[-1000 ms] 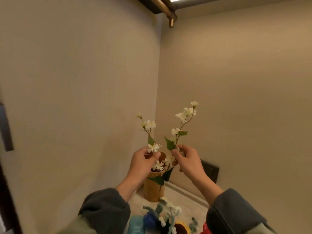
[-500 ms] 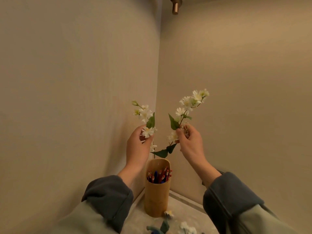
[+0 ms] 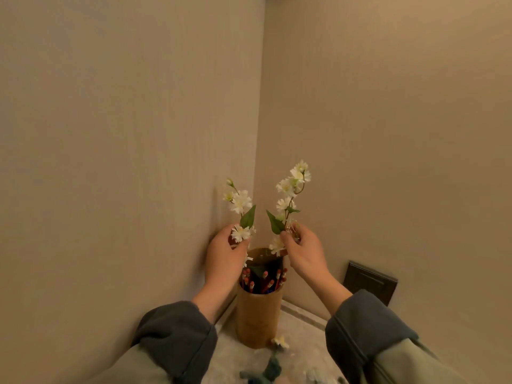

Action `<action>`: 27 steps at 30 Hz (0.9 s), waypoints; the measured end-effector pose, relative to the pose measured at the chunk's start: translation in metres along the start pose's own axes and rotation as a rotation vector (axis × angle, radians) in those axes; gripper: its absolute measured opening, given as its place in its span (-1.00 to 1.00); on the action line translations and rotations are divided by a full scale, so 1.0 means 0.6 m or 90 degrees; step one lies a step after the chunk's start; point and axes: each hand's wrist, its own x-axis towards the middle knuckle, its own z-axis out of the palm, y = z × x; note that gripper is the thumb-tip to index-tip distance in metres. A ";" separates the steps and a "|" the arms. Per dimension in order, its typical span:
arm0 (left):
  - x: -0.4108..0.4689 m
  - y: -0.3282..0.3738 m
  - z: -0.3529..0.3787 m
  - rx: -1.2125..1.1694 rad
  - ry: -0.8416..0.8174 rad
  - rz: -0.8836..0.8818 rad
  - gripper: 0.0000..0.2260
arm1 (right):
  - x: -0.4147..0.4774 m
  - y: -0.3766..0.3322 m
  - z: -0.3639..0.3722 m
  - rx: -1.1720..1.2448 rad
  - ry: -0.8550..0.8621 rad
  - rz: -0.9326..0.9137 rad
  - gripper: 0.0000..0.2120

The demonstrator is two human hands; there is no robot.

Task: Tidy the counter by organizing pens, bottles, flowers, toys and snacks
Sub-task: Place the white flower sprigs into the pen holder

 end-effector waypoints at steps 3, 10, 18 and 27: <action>-0.007 -0.026 0.011 0.037 -0.041 -0.039 -0.79 | -0.006 0.025 0.009 -0.035 -0.002 0.020 -0.93; -0.027 -0.051 0.026 0.096 -0.022 -0.082 -0.73 | -0.031 0.053 0.027 0.015 0.003 0.060 -0.84; -0.049 -0.047 0.010 0.048 -0.044 -0.110 -0.60 | -0.066 0.037 0.009 0.085 -0.048 0.093 -0.82; -0.101 -0.051 0.010 -0.038 -0.125 -0.317 -0.35 | -0.114 0.050 -0.014 0.088 -0.187 0.303 -0.41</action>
